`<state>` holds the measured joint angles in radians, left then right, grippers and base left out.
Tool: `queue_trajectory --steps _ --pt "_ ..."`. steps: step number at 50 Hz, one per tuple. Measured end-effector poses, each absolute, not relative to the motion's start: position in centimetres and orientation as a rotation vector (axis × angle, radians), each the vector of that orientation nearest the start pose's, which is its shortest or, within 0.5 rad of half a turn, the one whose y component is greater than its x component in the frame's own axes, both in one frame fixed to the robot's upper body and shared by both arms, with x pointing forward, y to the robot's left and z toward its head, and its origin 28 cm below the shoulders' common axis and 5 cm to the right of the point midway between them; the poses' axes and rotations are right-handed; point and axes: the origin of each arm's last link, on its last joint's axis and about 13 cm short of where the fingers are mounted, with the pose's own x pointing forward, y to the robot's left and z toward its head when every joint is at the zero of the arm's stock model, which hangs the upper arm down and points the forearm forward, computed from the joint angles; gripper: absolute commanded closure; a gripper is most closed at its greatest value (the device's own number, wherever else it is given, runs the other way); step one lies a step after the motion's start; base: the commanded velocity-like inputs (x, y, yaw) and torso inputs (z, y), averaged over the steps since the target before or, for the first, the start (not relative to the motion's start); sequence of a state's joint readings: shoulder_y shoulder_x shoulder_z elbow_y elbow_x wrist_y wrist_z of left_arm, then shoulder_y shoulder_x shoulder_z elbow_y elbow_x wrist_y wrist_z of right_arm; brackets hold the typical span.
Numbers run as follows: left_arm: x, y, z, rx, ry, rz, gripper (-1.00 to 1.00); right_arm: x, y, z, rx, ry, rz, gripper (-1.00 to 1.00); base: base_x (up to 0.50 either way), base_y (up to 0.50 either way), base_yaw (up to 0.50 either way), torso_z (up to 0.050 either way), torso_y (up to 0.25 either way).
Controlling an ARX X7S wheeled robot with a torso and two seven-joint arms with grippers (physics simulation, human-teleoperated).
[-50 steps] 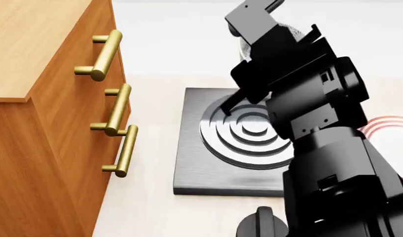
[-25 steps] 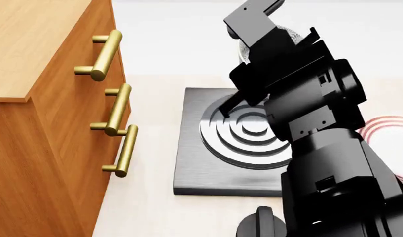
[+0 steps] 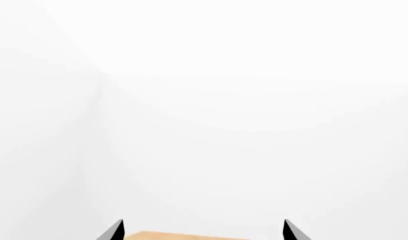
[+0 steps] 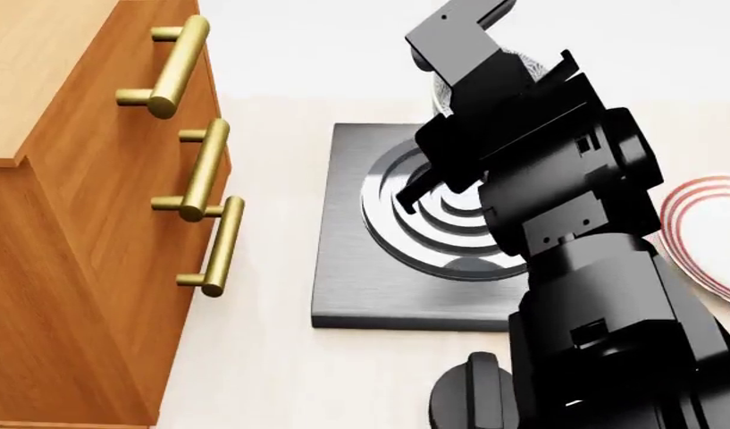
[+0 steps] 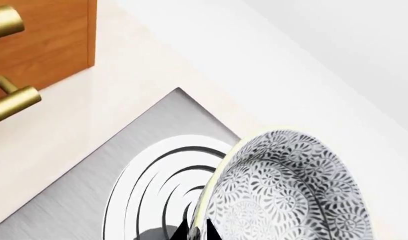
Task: Put the bowl on the stove.
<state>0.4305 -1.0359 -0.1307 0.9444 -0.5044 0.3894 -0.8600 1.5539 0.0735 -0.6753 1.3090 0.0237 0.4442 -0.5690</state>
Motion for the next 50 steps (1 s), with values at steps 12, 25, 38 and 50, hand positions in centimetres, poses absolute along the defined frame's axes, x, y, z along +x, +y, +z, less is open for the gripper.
queue_trajectory --steps 12,25,38,50 --pt "11.45 27.02 21.07 -0.046 -0.769 0.085 -1.0 43.26 -13.41 26.45 -0.563 0.391 0.427 1.0 0.0 0.0 0.0 0.0 -0.177" --pt "11.41 27.14 21.09 -0.066 -0.776 0.1 -1.0 43.26 -13.43 26.36 -0.563 0.393 0.427 1.0 0.0 0.0 0.0 0.0 -0.028" --pt "11.45 27.19 21.06 -0.064 -0.78 0.114 -1.0 43.26 -13.42 26.39 -0.563 0.393 0.427 1.0 0.0 0.0 0.0 0.0 0.0" --pt "11.47 27.2 21.03 -0.058 -0.78 0.114 -1.0 43.26 -13.41 26.47 -0.563 0.39 0.427 1.0 0.0 0.0 0.0 0.0 -0.148"
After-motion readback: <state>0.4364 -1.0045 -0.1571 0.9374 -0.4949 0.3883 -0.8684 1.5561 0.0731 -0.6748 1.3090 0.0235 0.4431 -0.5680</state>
